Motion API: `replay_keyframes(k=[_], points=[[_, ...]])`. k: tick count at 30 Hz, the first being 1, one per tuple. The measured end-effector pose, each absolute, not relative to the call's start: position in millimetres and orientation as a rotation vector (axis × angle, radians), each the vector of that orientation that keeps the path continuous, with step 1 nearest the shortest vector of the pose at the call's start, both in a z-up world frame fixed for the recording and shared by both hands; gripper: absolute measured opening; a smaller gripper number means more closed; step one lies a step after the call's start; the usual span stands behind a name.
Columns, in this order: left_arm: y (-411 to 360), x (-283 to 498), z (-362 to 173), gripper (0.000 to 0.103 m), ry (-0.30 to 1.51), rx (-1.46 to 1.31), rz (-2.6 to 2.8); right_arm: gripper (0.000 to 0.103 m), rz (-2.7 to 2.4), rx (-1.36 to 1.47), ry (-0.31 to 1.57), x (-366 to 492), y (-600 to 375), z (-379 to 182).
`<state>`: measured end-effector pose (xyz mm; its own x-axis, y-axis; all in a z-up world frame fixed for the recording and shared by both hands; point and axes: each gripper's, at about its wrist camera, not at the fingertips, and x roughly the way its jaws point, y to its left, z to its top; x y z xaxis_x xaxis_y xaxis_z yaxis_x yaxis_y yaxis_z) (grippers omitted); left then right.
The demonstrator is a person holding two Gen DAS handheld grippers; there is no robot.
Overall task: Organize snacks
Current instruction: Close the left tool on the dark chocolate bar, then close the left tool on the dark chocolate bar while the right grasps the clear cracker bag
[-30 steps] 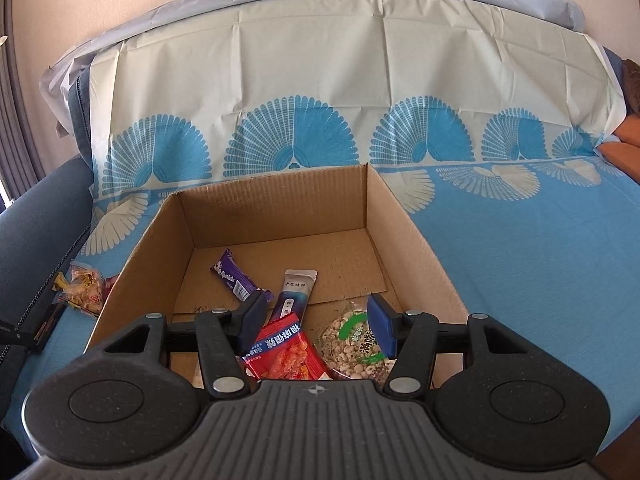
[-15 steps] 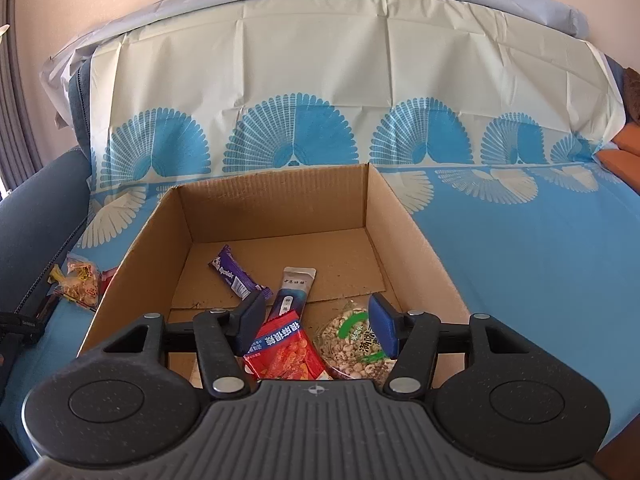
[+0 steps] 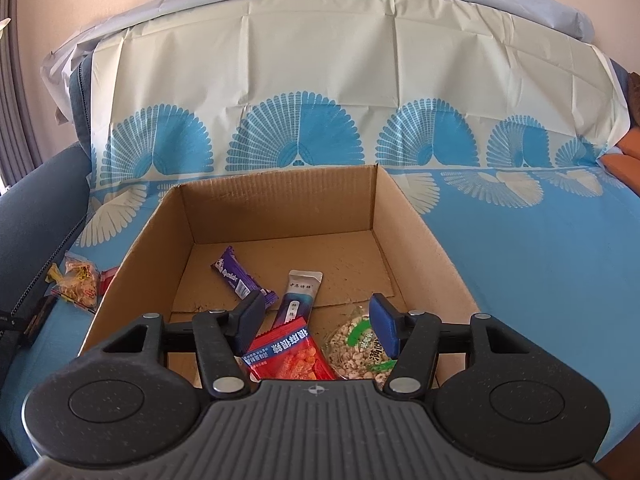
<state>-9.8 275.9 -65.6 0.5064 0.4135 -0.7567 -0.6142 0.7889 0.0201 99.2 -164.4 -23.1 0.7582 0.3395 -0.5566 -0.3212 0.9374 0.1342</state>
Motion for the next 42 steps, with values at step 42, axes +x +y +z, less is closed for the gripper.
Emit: replay_keyframes(k=[42], points=[[259.1,-43.9,-49.4,0.018,0.929,-0.369,0.409,0.061,0.424,0.004,0.535,99.5,-131.9,-13.8]])
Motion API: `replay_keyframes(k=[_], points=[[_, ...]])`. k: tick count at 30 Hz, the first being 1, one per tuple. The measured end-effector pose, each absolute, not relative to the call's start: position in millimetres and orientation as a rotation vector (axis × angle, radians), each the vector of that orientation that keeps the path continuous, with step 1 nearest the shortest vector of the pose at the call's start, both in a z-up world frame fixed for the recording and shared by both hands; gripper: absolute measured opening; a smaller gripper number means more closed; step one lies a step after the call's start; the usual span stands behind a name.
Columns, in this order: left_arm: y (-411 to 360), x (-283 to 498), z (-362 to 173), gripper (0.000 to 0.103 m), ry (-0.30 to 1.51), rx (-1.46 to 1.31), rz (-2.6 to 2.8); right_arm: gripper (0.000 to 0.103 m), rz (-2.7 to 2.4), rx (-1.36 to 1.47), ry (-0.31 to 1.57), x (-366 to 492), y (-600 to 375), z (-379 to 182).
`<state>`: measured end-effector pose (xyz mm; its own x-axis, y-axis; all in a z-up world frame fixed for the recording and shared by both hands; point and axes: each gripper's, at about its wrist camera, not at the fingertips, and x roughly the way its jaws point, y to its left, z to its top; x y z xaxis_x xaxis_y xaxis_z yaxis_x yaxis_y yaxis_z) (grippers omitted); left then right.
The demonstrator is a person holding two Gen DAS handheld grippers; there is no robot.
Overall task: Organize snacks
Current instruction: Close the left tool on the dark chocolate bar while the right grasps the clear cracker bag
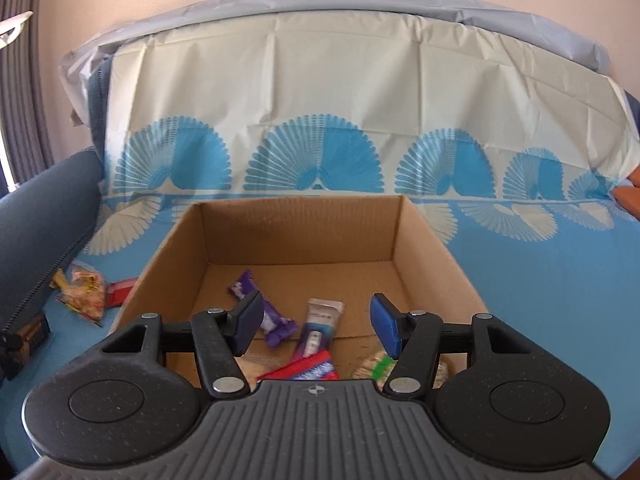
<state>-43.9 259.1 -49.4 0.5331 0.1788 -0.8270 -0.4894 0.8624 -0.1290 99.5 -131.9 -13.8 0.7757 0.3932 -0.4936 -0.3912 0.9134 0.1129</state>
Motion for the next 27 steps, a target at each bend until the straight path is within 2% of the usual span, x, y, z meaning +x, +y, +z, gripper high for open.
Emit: replay_keyframes(k=[2,5,8,10,14,21,27], points=[[264.3,-47.6,-52.6,0.027,0.982,-0.427,0.397,0.061,0.462,0.054,0.545,96.9,-117.7,-7.3],[262.0,-60.1,-48.1,0.035,0.963,-0.445,0.374,0.063,0.555,0.125,0.556,94.1,-82.5,7.9],[257.1,-78.8,-39.0,0.039,0.851,-0.441,0.372,0.073,0.668,0.126,0.596,96.5,-30.7,19.4],[257.5,-92.4,-34.1,0.048,0.741,-0.465,0.366,0.081,0.721,0.089,0.646,101.2,10.6,21.0],[252.5,-97.3,-31.3,0.048,0.682,-0.456,0.360,0.086,0.774,0.077,0.768,120.7,85.1,2.0],[259.6,-92.5,-32.2,0.048,0.677,-0.459,0.367,0.098,0.686,0.105,0.991,169.1,168.3,-66.9],[264.7,-88.5,-37.0,0.047,0.695,-0.465,0.354,0.098,0.684,0.052,1.083,184.6,210.3,-99.4]])
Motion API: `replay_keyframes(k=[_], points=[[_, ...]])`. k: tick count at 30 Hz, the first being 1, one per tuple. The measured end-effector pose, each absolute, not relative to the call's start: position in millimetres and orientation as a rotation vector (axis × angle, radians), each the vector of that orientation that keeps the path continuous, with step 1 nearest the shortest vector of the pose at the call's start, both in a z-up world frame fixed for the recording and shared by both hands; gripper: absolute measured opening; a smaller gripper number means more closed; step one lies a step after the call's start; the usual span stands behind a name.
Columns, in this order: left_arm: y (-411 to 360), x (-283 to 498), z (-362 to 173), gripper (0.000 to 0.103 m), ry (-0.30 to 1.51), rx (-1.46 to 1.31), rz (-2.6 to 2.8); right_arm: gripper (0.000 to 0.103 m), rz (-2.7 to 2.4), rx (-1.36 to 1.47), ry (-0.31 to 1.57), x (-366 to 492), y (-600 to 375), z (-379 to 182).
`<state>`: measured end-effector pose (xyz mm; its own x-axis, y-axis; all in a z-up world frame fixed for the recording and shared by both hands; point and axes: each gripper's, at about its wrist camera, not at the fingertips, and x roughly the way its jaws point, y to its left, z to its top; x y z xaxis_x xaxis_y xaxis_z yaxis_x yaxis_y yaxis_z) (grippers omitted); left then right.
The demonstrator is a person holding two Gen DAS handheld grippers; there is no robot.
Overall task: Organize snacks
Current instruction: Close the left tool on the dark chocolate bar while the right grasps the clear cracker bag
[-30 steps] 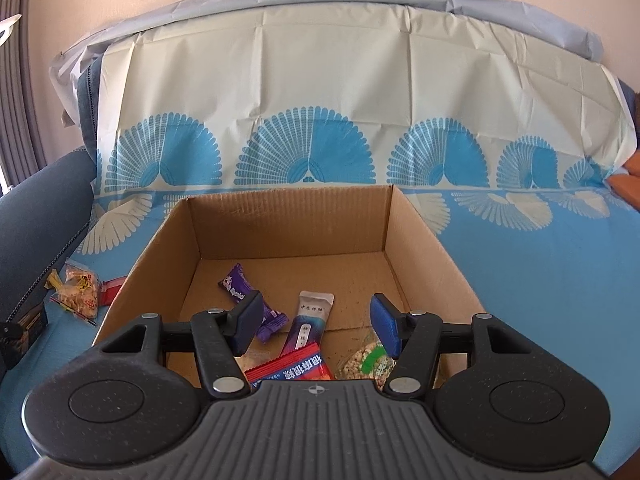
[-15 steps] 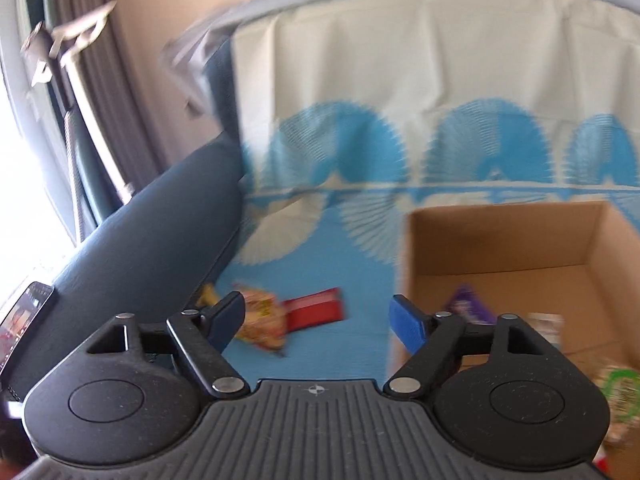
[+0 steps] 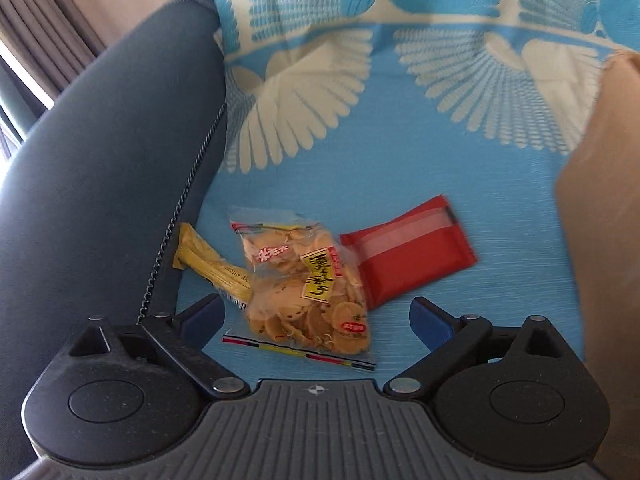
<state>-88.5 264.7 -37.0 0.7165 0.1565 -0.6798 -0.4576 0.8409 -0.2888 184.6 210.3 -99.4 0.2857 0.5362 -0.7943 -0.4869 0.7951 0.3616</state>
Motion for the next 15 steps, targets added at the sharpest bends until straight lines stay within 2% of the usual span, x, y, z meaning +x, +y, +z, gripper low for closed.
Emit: replay_keyframes(k=[2,3,5,15], points=[[265.9,-87.0,-38.8,0.047,0.697,-0.464,0.346,0.095,0.702,0.020,1.101,183.2,216.1,-103.2],[266.7,-85.4,-40.1,0.047,0.699,-0.463,0.343,0.084,0.710,0.001,1.107,182.3,217.5,-104.7],[267.5,-82.3,-41.9,0.047,0.707,-0.458,0.337,0.078,0.737,0.002,1.094,178.2,214.3,-105.0],[266.5,-66.4,-51.1,0.047,0.769,-0.450,0.342,0.075,0.789,-0.139,0.966,118.1,150.1,-69.6]])
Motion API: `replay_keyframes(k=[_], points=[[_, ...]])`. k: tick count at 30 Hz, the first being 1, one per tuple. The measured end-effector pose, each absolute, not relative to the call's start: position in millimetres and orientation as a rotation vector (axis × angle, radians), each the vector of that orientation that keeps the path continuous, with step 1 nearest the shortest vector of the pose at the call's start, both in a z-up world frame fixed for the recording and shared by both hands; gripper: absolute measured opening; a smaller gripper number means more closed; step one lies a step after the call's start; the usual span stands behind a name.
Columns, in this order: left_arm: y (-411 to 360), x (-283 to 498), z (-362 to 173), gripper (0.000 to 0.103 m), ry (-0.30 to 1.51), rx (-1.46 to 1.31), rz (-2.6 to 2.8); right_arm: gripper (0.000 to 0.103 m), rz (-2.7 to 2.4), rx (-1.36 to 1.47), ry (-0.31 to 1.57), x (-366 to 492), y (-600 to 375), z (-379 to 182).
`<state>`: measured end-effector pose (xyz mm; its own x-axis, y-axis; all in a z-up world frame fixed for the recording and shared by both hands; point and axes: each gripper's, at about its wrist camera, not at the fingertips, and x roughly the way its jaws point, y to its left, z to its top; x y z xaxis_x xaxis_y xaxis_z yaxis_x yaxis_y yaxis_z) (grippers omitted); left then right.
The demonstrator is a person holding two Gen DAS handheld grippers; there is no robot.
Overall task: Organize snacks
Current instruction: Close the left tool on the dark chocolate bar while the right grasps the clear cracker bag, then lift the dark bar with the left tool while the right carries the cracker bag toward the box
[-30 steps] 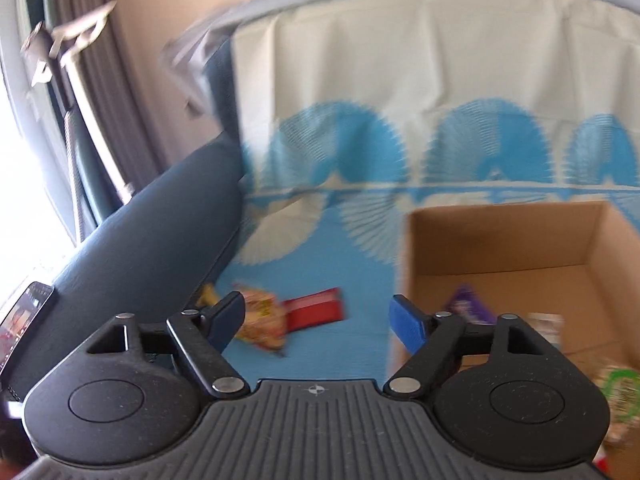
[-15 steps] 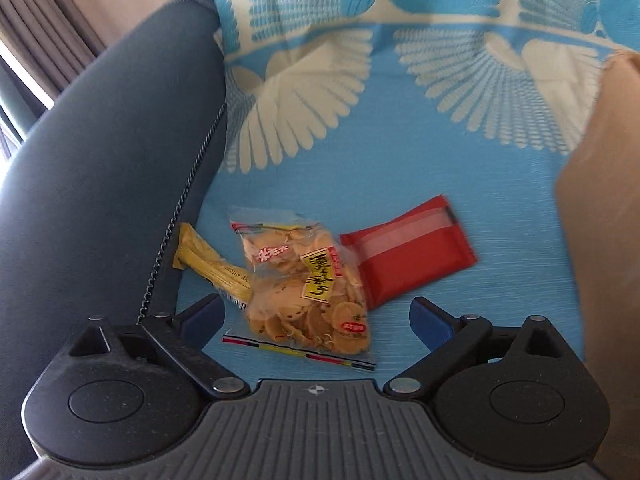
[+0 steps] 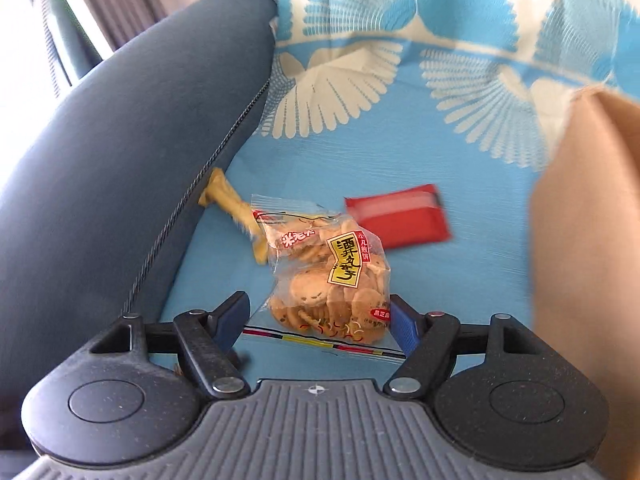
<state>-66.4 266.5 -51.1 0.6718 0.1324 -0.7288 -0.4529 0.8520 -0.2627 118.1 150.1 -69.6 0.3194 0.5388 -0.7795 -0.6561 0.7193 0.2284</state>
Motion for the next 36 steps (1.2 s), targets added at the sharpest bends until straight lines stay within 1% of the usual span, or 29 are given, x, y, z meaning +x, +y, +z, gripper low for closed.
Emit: replay_keyframes(k=[6,11,13,15,16,19,20,22,23,24,26,31,36], points=[[266.6,-56.1,-58.8,0.047,0.826,-0.432,0.366,0.075,0.762,-0.190,0.992,76.2,103.1,-61.8],[269.9,-42.8,-67.9,0.048,0.915,-0.442,0.374,0.076,0.794,-0.252,1.013,38.5,94.8,-75.6],[271.9,-36.5,-71.5,0.050,0.960,-0.443,0.381,0.076,0.794,-0.281,1.022,29.1,96.0,-83.1],[270.6,-34.0,-72.8,0.057,0.977,-0.420,0.397,0.076,0.791,-0.327,1.011,19.8,100.6,-89.8],[270.4,-31.8,-74.5,0.058,0.995,-0.413,0.408,0.075,0.786,-0.344,1.005,16.3,101.6,-92.1],[274.8,-23.2,-86.1,0.058,1.090,-0.443,0.406,0.076,0.779,-0.376,0.977,8.8,103.4,-95.3],[275.3,-23.7,-85.2,0.059,1.083,-0.444,0.404,0.076,0.776,-0.379,0.972,7.6,103.0,-95.7],[274.5,-25.0,-85.3,0.058,1.086,-0.434,0.407,0.077,0.771,-0.379,0.971,5.3,103.0,-97.6],[273.5,-25.7,-85.6,0.054,1.086,-0.426,0.411,0.077,0.768,-0.377,0.973,3.5,102.7,-99.2],[272.6,-26.4,-85.3,0.046,1.084,-0.420,0.417,0.078,0.765,-0.376,0.974,3.0,102.8,-100.7],[271.6,-27.1,-84.7,0.044,1.074,-0.418,0.412,0.079,0.758,-0.383,0.979,3.0,102.4,-104.0],[269.6,-34.3,-78.1,0.043,1.050,-0.412,0.407,0.079,0.760,-0.369,0.963,6.4,100.4,-108.1],[269.9,-27.2,-82.5,0.043,1.121,-0.407,0.385,0.078,0.756,-0.355,0.955,8.7,100.6,-109.8]])
